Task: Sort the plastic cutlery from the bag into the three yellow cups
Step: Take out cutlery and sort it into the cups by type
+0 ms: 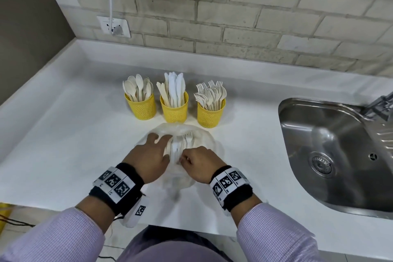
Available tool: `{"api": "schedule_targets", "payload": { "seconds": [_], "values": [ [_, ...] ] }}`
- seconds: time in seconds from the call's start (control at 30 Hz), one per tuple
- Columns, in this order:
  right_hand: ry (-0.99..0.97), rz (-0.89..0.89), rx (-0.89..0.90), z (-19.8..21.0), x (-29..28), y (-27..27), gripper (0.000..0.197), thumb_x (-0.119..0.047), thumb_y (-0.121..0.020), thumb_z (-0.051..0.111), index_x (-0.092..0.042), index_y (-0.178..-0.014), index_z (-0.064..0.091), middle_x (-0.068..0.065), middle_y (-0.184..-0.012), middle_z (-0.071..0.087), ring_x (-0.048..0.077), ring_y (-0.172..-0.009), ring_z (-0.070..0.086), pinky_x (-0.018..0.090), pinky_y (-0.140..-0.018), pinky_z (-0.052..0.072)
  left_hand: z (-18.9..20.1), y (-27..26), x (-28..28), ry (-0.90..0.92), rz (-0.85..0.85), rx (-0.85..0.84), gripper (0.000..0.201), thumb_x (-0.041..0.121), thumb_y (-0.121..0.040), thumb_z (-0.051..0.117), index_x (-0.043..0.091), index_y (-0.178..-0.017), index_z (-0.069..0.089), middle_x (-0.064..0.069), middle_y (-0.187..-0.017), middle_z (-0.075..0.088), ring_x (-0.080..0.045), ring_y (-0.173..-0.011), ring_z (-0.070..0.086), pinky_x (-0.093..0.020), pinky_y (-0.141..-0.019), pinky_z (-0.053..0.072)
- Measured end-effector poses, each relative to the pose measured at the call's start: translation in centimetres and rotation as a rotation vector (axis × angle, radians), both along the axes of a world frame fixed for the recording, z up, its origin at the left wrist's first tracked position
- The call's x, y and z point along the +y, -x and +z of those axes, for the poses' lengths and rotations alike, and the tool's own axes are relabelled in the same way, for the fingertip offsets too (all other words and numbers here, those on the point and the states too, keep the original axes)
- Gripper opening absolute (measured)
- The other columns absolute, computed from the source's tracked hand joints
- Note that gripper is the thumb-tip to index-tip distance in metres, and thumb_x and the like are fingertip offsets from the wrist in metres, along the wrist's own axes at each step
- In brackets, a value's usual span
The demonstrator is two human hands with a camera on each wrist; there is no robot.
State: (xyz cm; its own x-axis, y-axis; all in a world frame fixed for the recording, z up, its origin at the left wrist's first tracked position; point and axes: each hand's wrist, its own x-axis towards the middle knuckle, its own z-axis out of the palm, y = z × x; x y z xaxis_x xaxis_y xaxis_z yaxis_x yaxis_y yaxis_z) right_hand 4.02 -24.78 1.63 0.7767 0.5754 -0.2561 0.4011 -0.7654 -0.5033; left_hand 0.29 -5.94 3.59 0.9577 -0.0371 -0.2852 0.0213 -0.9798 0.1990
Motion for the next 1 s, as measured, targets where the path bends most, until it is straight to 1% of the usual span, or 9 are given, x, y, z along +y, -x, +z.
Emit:
{"api": "schedule_targets", "payload": {
  "seconds": [0.17,0.3,0.43,0.57,0.67,0.73,0.83,0.9,1.0],
  "values": [
    [0.064,-0.02,0.008,0.3,-0.2,-0.7,0.028,-0.032,-0.103,0.044,-0.017,-0.081,0.052,0.014,-0.098,0.07,0.034,-0.091,0.063,0.039,-0.078,0.05,1.3,-0.7,-0.2,-0.081,0.054,-0.043,0.06,0.036,-0.1,0.049,0.024,-0.154,0.027,-0.017,-0.158,0.021,-0.048,-0.094,0.065,-0.038,-0.071,0.044],
    [0.072,-0.099,0.043,0.5,-0.2,-1.4,0.018,-0.024,-0.1,0.047,-0.017,-0.085,0.052,0.015,-0.104,0.07,0.035,-0.098,0.064,0.035,-0.076,0.047,1.6,-0.8,-0.3,0.003,0.088,-0.063,0.05,0.035,-0.099,0.05,0.022,-0.147,0.04,-0.008,-0.145,0.045,-0.041,-0.104,0.064,-0.04,-0.079,0.049],
    [0.099,-0.172,0.079,0.6,0.0,-1.7,0.02,-0.014,-0.097,0.05,-0.016,-0.077,0.049,0.019,-0.111,0.069,0.035,-0.105,0.063,0.028,-0.074,0.035,0.9,-1.6,-1.0,0.031,0.033,-0.018,0.026,0.027,-0.098,0.05,0.015,-0.117,0.063,-0.005,-0.116,0.065,-0.027,-0.106,0.063,-0.034,-0.084,0.05],
    [0.137,-0.219,0.12,0.1,0.4,-1.8,0.031,-0.01,-0.096,0.051,-0.014,-0.066,0.041,0.023,-0.106,0.066,0.035,-0.102,0.063,0.027,-0.073,0.034,0.0,-2.2,-1.4,-0.106,0.054,0.167,0.02,0.031,-0.096,0.051,0.013,-0.096,0.058,-0.007,-0.11,0.067,-0.026,-0.095,0.063,-0.031,-0.076,0.048],
    [0.132,-0.249,0.159,-0.4,0.9,-1.8,0.015,-0.01,-0.095,0.049,-0.007,-0.096,0.063,0.02,-0.12,0.068,0.035,-0.112,0.063,0.027,-0.076,0.038,-0.8,-2.4,-1.6,-0.142,0.106,0.234,0.039,0.046,-0.098,0.047,0.014,-0.112,0.065,-0.006,-0.118,0.068,-0.027,-0.105,0.065,-0.034,-0.086,0.052],
    [0.142,-0.266,0.162,-0.7,1.0,-1.8,0.027,-0.013,-0.095,0.049,-0.003,-0.116,0.064,0.018,-0.126,0.066,0.034,-0.116,0.062,0.028,-0.083,0.044,-1.0,-2.6,-1.9,-0.143,0.131,0.23,0.047,0.051,-0.1,0.042,0.014,-0.121,0.064,-0.006,-0.124,0.067,-0.027,-0.112,0.064,-0.035,-0.091,0.051],
    [0.136,-0.302,0.168,-0.9,1.0,-1.8,0.03,-0.015,-0.095,0.052,-0.005,-0.121,0.062,0.016,-0.129,0.065,0.033,-0.118,0.062,0.029,-0.087,0.046,-1.0,-3.0,-2.5,-0.119,0.17,0.219,0.052,0.052,-0.102,0.039,0.014,-0.126,0.064,-0.008,-0.128,0.067,-0.027,-0.116,0.063,-0.035,-0.095,0.049],
    [0.125,-0.294,0.164,-0.9,1.0,-1.8,0.032,-0.017,-0.095,0.053,-0.006,-0.125,0.06,0.016,-0.132,0.063,0.033,-0.12,0.061,0.03,-0.089,0.046,-1.4,-3.5,-2.8,-0.079,0.187,0.209,0.055,0.054,-0.098,0.037,0.015,-0.124,0.066,-0.009,-0.125,0.069,-0.028,-0.113,0.064,-0.035,-0.094,0.051],
    [0.105,-0.23,0.175,-0.8,0.8,-1.7,0.043,-0.023,-0.098,0.055,-0.011,-0.138,0.049,0.013,-0.138,0.059,0.033,-0.126,0.056,0.036,-0.1,0.045,-2.9,-4.6,-3.0,0.009,0.182,0.189,0.075,0.065,-0.07,0.02,0.021,-0.103,0.072,-0.005,-0.107,0.074,-0.023,-0.094,0.067,-0.036,-0.083,0.056]
  ]
}}
